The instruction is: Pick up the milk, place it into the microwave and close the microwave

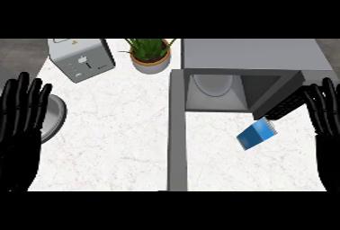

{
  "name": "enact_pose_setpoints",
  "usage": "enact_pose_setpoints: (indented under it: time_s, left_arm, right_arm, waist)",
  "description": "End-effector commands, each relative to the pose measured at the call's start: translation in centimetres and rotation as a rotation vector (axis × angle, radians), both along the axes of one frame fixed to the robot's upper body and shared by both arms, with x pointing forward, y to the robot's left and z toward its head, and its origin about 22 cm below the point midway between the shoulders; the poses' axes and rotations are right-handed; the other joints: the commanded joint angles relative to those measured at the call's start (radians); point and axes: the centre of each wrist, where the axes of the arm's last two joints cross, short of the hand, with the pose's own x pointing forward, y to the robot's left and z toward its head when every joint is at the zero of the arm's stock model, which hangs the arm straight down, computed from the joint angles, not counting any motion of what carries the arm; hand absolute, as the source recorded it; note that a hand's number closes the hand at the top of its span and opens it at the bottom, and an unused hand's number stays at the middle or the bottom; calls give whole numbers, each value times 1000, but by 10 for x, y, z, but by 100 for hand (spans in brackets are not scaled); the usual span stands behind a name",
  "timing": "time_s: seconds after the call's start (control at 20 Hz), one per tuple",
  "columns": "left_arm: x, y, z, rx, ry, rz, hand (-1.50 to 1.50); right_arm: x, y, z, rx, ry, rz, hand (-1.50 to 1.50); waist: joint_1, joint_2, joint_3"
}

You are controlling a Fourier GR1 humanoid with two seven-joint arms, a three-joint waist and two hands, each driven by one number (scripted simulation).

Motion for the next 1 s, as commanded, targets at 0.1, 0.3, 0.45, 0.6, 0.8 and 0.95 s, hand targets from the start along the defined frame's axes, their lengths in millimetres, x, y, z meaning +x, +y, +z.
enact_pose_setpoints:
  time_s: [0.1,0.3,0.45,0.6,0.8,0.95]
  left_arm:
    - [26,23,3,11,-9,-4,-150]
    - [21,32,-12,-101,142,-50,-150]
    - [13,58,5,-85,144,-44,-150]
    - [1,63,-18,-95,145,-38,-150]
    - [-11,60,-18,-107,151,-53,-150]
    - [-36,49,-19,-105,141,-39,-150]
  right_arm:
    - [14,14,-4,2,2,79,-150]
    - [19,52,8,150,70,328,-150]
    - [8,46,12,175,73,357,-150]
    - [-2,64,18,176,92,346,-150]
    - [-15,63,-1,186,90,326,-150]
    - [-18,53,0,143,93,261,-150]
  waist:
    - [-18,7,5]
    - [0,8,6]
    - [-11,4,6]
    - [-13,5,5]
    - [-16,5,5]
    - [-14,5,5]
